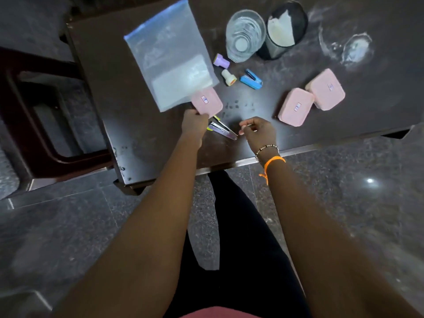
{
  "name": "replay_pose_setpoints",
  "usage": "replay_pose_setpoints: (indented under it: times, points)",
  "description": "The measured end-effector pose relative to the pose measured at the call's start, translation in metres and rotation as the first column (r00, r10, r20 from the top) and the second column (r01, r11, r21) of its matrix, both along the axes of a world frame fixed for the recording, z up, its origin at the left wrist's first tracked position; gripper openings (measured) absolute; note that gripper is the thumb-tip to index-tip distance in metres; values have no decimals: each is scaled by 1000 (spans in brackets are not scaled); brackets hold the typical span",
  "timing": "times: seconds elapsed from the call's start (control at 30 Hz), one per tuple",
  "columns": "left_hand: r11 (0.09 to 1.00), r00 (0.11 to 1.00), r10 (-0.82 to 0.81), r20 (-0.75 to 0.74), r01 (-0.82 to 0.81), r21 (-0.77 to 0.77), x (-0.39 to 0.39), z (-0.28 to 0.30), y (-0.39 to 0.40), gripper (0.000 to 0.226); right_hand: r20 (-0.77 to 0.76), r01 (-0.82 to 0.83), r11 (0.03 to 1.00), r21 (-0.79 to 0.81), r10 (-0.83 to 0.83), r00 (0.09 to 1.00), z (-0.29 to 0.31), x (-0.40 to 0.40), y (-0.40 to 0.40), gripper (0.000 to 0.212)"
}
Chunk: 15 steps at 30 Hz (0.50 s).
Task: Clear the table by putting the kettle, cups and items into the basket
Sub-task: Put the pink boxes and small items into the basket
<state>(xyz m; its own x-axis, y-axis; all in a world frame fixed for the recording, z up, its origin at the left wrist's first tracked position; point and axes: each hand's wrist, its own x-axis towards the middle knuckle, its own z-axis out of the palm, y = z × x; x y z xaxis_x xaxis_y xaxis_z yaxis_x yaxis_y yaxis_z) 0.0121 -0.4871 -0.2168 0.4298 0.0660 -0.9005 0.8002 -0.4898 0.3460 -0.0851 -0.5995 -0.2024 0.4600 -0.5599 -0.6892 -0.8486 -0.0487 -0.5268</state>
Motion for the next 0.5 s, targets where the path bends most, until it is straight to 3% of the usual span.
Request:
replay_pose_setpoints:
  times: [0.13, 0.27, 0.33, 0.4, 0.5]
  points:
    - [973, 973, 231, 12, -231, 6, 1, -8, -24, 37, -33, 123, 990, 69, -121, 992, -9, -7, -16, 19]
    - [940, 939, 342, -37, -341, 16, -2, -3, -41, 29, -68, 350, 917, 192, -343, 937, -12, -10, -30, 24]
    - [930, 928, 363, -77, -366, -19, -9, 7, -46, 21, -120, 537, 803, 256, -525, 842, -15, -9, -40, 30]
    - [940, 938, 333, -94, -338, -43, -19, 12, -49, 20, -180, 731, 608, 311, -717, 673, -17, -9, -52, 24]
    - [968, 967, 228, -109, -238, -80, -36, 21, -56, 12, -196, 854, 371, 366, -866, 460, -19, -12, -67, 20]
